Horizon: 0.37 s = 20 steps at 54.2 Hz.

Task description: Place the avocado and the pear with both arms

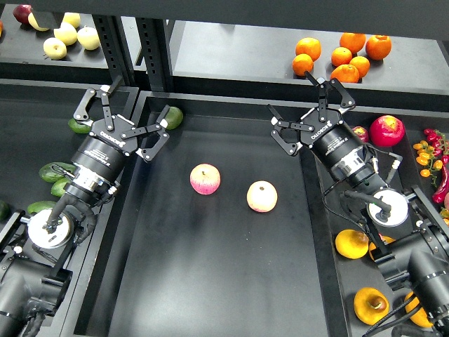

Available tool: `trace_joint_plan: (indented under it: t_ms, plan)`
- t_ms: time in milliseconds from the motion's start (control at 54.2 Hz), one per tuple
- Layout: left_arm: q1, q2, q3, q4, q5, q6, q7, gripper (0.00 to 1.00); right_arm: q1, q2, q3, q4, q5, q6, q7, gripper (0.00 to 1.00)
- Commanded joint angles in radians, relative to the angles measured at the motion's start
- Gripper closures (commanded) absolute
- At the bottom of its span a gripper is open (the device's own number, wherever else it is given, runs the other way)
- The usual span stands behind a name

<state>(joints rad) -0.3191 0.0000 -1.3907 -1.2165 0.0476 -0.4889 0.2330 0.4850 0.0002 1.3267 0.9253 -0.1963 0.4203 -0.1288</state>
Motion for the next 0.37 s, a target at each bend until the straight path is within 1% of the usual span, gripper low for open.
trace_joint_plan:
  t_ms: [0,351]
  plan:
    - [-0.009,0.0,0.013,0.002,0.003,0.0,0.0,0.01,0.0,0.0,0.002,-0.008,0.0,-0.002,0.001,0.01]
    - [-0.037,0.0,0.013,0.015,0.003,0.0,0.0,0.0,0.001,0.0,0.002,-0.013,0.002,-0.002,0.002,0.01]
